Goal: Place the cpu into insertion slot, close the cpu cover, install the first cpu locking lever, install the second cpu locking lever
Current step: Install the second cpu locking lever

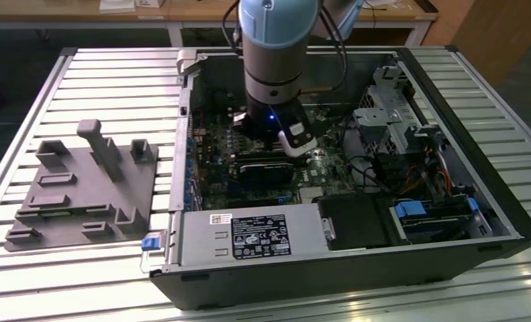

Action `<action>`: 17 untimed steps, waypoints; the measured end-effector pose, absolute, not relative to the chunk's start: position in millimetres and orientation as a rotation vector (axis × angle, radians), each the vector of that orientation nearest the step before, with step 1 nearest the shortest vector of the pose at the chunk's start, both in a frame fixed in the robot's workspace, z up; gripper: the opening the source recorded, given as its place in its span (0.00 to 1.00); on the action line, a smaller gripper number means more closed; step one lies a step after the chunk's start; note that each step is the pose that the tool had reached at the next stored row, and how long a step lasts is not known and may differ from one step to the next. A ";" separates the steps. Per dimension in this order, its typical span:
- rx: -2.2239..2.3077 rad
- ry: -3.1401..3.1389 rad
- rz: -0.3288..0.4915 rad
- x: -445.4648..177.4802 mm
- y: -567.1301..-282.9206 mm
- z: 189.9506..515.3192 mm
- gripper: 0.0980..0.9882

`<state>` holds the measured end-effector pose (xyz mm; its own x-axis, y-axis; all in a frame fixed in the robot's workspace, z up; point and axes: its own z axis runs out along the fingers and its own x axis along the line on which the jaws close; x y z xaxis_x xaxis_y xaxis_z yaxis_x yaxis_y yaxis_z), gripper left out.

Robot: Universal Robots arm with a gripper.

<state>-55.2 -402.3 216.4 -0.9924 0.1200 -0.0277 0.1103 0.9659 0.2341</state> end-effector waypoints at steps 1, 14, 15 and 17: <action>0.180 3.075 0.362 -52.7 -402.2 216.4 0.01; 0.180 3.087 0.270 -40.0 -387.2 216.5 0.01; 0.180 3.088 0.261 -39.5 -385.3 216.4 0.01; 0.180 3.089 0.246 -38.7 -381.1 216.4 0.01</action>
